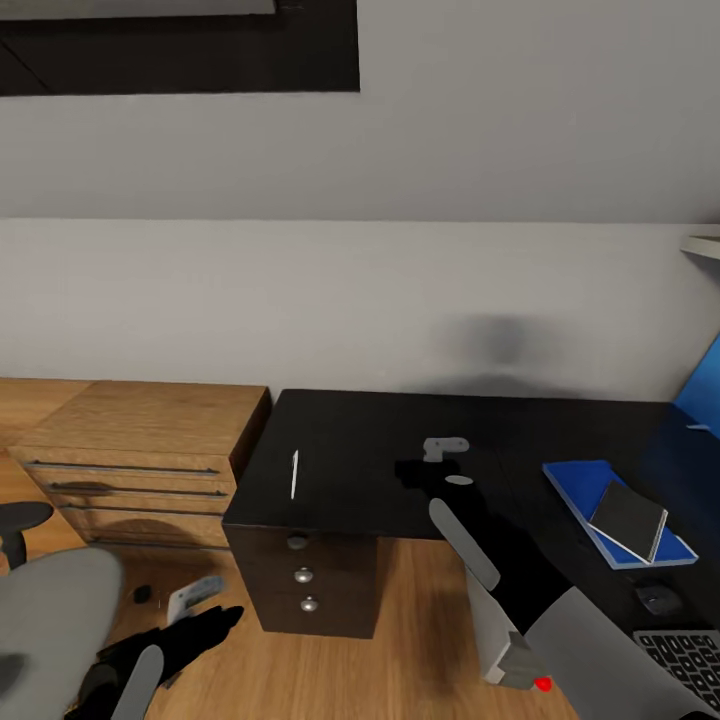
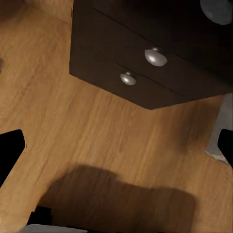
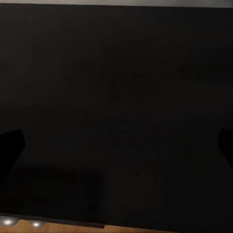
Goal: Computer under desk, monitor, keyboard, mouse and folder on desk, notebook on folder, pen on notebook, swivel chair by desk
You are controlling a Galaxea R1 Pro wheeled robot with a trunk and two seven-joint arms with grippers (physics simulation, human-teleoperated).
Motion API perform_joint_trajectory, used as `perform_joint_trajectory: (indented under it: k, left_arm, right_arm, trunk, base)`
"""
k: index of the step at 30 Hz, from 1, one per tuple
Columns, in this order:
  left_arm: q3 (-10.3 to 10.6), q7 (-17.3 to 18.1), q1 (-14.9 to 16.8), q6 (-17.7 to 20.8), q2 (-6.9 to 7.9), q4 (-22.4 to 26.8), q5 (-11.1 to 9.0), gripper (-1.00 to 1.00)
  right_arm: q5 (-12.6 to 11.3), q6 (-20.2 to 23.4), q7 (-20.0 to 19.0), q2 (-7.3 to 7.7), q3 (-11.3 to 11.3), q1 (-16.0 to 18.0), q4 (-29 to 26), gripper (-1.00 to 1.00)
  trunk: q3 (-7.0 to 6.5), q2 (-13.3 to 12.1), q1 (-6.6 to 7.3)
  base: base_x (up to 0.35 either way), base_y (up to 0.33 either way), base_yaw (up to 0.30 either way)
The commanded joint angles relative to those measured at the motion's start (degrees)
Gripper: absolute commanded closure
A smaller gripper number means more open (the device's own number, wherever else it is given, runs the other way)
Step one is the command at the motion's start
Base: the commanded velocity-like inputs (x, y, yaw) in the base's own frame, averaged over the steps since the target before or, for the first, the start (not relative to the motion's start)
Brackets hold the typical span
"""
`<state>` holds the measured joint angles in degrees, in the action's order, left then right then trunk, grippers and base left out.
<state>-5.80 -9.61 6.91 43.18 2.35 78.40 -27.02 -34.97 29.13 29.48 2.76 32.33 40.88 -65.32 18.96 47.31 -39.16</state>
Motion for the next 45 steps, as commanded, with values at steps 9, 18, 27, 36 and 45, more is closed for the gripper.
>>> perform_joint_trajectory:
  k: [9,18,27,36,45]
  left_arm:
    - [-5.0,-0.5,0.0,0.3,0.11,1.1,-0.4,-1.0]
    - [-5.1,-0.5,0.0,0.2,0.02,1.1,-0.5,-1.0]
    - [-5.1,-0.5,0.0,0.2,0.02,1.1,-0.5,-1.0]
    - [-5.1,-0.5,0.0,0.2,0.03,1.1,-0.5,-1.0]
    - [-8.7,-0.4,0.0,0.3,-0.06,1.2,-0.7,-1.0]
  right_arm:
    - [-1.6,0.1,0.5,0.06,0.2,0.1,-0.3,-1.0]
    - [-1.7,0.0,0.6,0.14,0.0,0.1,-0.3,-1.0]
    - [-1.7,-0.2,0.6,0.14,0.1,0.1,-0.2,-1.0]
    - [-1.7,-0.2,0.6,0.14,0.1,0.1,-0.2,-1.0]
    - [-1.7,-0.1,0.6,0.08,0.1,0.1,-0.2,-1.0]
  trunk:
    - [0.08,0.1,-0.01]
    - [0.09,0.1,-0.01]
    - [0.09,0.1,-0.01]
    - [0.09,0.1,-0.01]
    - [0.09,0.1,-0.01]
  base:
    - [0.0,0.0,0.001]
    - [0.169,0.114,0.138]
    - [0.009,0.008,0.276]
    - [0.0,0.0,0.277]
    - [0.079,0.089,0.08]
